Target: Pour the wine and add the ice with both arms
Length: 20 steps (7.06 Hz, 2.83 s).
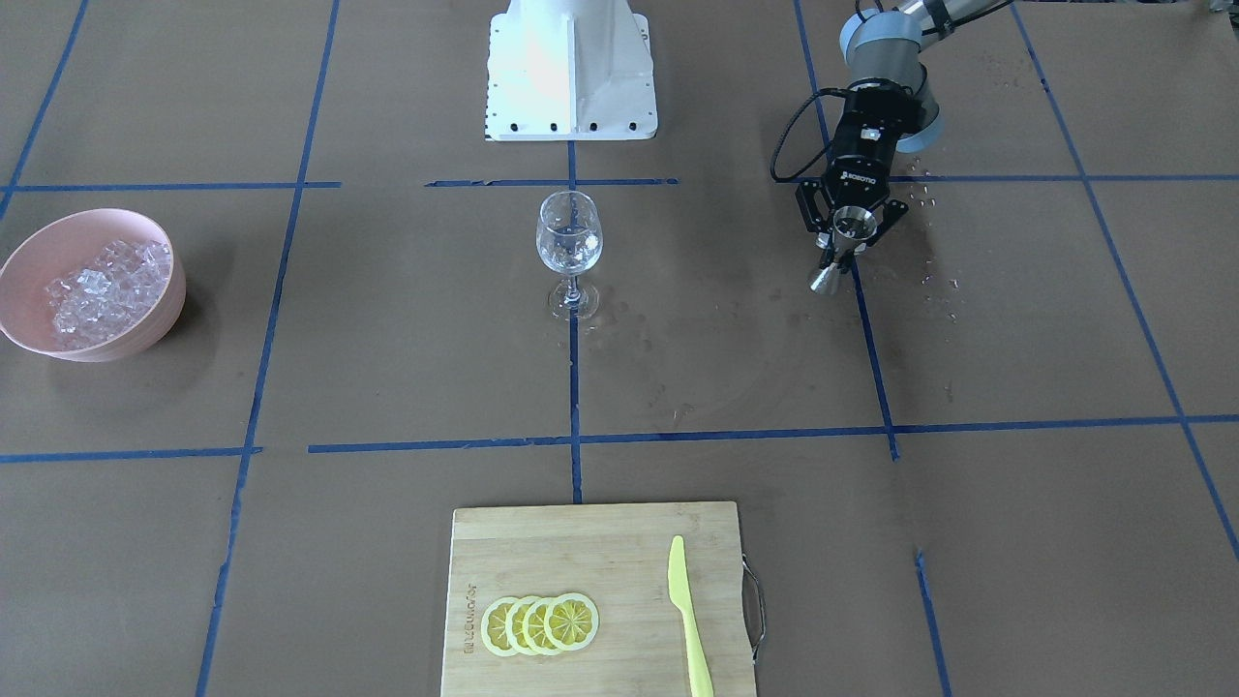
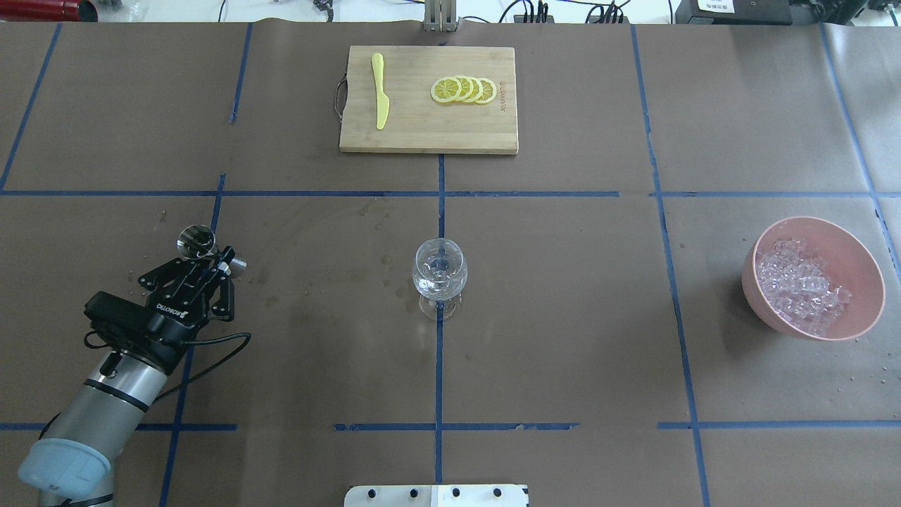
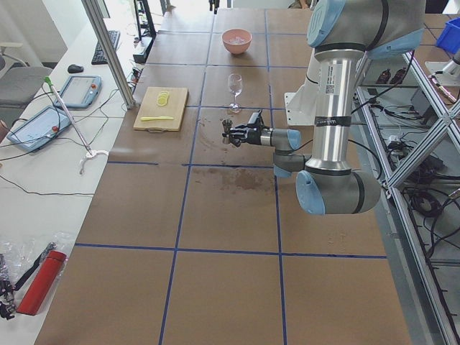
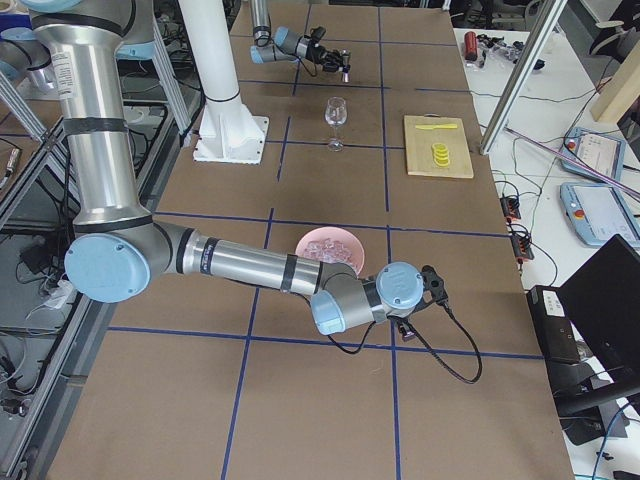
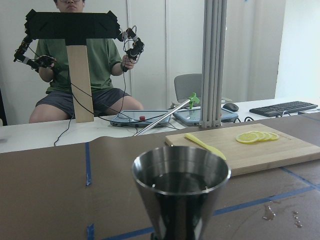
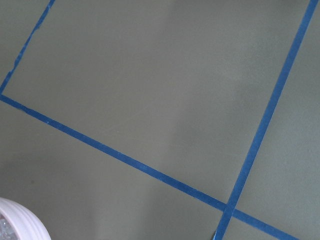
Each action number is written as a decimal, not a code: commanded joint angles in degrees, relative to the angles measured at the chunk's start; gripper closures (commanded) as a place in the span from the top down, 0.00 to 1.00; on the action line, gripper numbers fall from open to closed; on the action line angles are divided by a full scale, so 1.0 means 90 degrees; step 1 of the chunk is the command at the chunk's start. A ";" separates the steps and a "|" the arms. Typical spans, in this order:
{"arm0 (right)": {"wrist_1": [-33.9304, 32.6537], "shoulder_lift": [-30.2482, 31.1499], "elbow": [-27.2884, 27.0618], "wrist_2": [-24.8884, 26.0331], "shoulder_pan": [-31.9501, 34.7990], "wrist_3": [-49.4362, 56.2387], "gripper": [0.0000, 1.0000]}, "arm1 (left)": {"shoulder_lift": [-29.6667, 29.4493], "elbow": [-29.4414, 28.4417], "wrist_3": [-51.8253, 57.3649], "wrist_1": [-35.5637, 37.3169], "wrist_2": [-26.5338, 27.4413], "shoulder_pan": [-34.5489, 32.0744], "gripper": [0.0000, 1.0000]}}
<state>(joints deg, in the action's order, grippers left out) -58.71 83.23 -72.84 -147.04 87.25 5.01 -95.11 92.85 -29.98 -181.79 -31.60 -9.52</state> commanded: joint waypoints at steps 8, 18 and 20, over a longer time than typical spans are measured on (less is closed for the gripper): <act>-0.0010 0.0000 0.0066 0.0000 -0.0006 0.0000 1.00 | -0.1708 0.1149 0.1407 0.1996 -0.0414 0.0071 0.00; -0.0019 0.0010 0.0173 0.0000 -0.0006 0.0000 1.00 | -0.2196 0.1119 0.4344 0.3852 -0.0346 0.0101 0.00; -0.0019 0.0010 0.0212 -0.0010 -0.0006 0.0000 1.00 | -0.2390 0.1148 0.4796 0.4482 -0.0346 0.0101 0.00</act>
<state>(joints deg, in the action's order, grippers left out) -58.89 83.32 -71.11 -147.06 87.19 5.01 -115.36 103.05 11.21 -144.83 -34.73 -8.60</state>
